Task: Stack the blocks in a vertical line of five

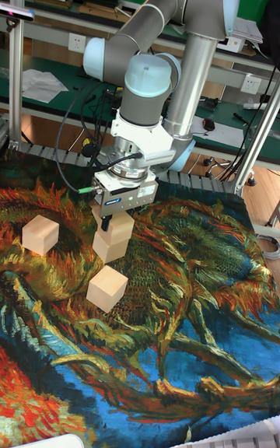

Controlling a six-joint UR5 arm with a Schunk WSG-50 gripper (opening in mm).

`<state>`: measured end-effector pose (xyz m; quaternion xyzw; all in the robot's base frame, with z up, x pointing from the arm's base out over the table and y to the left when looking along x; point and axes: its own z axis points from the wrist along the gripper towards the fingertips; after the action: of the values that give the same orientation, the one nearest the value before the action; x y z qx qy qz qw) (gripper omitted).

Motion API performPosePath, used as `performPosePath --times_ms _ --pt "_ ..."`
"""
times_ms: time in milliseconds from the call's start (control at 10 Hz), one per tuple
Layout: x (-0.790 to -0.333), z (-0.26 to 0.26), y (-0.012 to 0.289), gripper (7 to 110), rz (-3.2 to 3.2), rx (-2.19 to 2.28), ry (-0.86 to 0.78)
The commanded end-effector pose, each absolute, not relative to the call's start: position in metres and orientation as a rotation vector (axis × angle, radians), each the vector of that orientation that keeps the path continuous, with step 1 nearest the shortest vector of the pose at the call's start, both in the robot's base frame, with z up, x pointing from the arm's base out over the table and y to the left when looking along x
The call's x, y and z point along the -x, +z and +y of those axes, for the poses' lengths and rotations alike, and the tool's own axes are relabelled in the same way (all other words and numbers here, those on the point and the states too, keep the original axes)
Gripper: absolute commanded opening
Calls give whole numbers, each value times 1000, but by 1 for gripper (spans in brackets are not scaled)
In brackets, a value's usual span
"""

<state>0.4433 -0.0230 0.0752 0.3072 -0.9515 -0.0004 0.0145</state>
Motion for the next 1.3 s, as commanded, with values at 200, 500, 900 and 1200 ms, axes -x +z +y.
performPosePath --times_ms 200,500,900,1200 --pt "-445 -27 76 7 -2968 -938 20" --pt "-448 -24 74 7 -2974 -938 10" --pt "-449 -20 76 7 -2979 -942 -7" --pt "-451 -20 76 7 -2979 -955 5"
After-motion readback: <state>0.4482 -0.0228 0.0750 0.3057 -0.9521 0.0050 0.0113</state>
